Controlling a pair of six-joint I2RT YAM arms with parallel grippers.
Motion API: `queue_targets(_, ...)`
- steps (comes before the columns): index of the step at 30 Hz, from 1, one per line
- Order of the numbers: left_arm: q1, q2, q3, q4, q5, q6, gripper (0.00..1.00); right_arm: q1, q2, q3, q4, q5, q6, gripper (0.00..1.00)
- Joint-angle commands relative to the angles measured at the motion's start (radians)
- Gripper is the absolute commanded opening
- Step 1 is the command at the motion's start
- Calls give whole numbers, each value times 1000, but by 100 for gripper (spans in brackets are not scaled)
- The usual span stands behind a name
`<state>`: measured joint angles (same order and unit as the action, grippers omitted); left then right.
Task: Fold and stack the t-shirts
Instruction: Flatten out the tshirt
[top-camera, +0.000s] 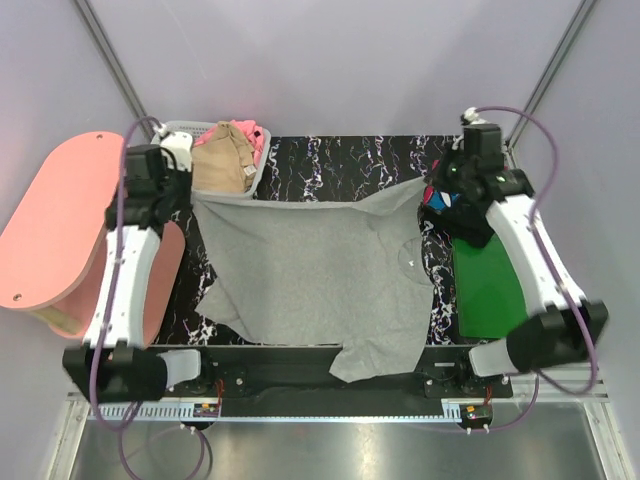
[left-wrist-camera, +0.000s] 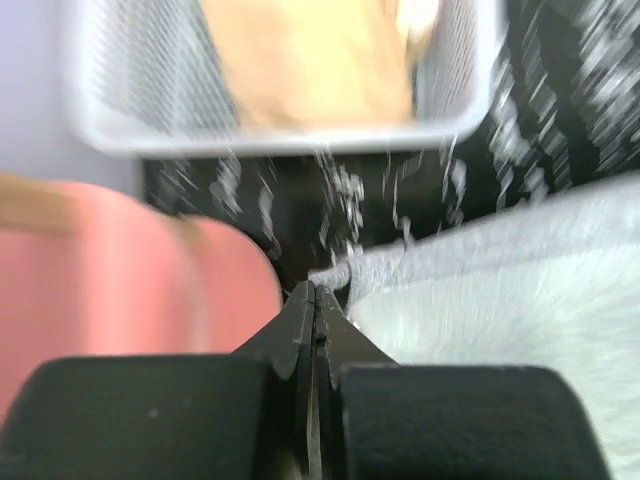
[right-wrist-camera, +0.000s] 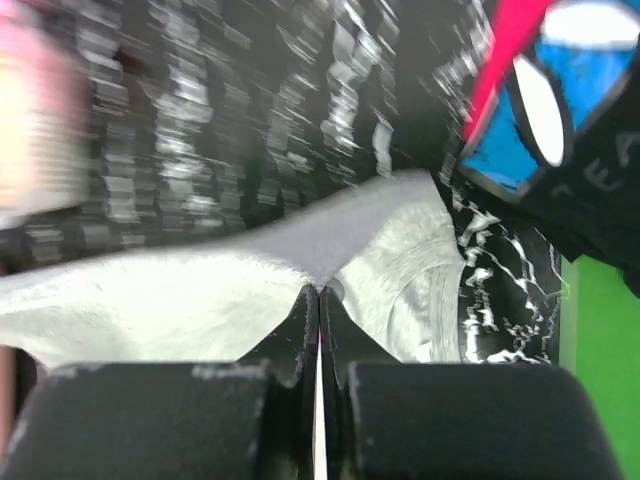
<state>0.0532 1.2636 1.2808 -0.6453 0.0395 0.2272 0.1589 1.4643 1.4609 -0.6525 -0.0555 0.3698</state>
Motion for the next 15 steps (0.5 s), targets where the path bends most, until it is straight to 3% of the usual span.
queue_targets(1,0,-150,211,-133,63,-34,0,-2,-304,44,18,-70,-5,0)
queue_targets(8,0,-401,215,-177,189,-71,0,-2,-542,88,-122,-127,-9,0)
queue_targets(15,2,-449,625,-362,218,-100,0,7,-673,363,-252,-153,-40,0)
